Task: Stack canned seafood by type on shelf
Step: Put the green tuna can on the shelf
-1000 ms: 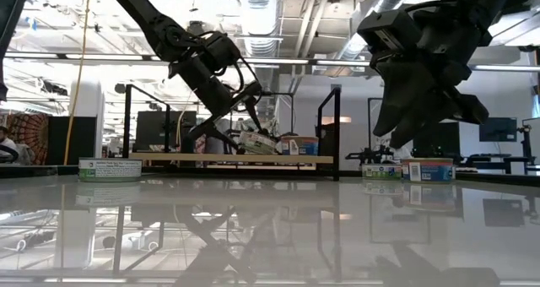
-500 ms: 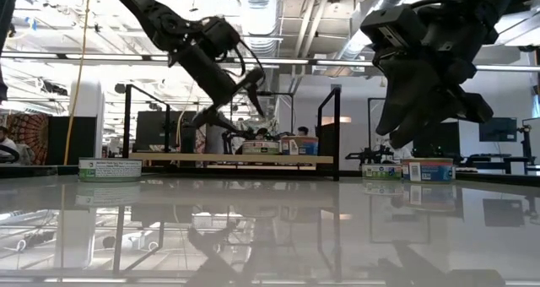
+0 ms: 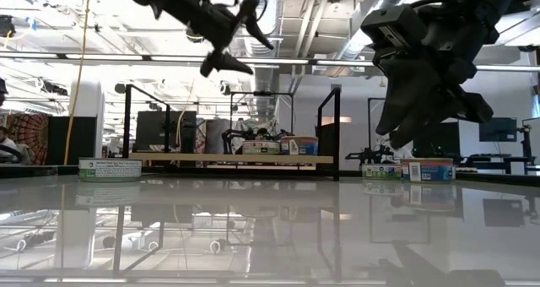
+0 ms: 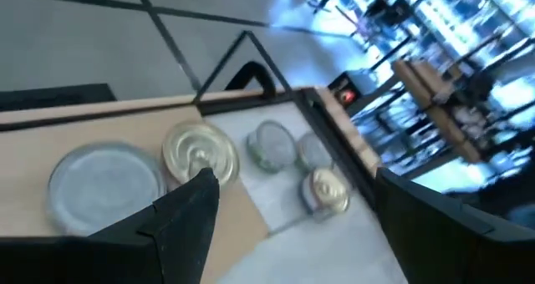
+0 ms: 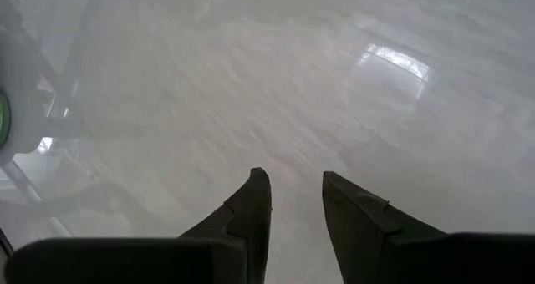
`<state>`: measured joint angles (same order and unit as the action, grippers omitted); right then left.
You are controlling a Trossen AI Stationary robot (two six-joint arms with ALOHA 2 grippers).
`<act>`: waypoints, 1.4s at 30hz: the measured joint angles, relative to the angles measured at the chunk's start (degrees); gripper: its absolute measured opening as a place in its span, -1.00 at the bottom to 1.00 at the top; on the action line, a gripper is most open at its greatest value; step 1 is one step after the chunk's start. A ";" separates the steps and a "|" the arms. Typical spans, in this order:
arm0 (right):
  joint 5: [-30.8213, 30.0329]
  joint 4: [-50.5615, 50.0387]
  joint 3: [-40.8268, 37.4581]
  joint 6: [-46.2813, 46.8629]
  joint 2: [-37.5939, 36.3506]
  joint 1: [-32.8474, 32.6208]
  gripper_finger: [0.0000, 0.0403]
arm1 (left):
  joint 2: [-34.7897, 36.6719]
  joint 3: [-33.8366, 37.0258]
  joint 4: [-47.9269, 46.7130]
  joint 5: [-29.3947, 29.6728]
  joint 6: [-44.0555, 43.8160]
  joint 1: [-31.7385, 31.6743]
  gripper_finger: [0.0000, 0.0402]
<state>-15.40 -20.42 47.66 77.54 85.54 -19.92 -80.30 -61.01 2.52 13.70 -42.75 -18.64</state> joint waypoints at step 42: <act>-1.44 -0.33 0.02 0.64 0.02 4.08 -0.33 | -38.37 -39.82 -47.51 -6.71 16.03 -10.32 -1.00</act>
<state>-16.84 -20.75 47.68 78.18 85.56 -15.85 -118.67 -100.83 -44.98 6.98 -26.72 -28.95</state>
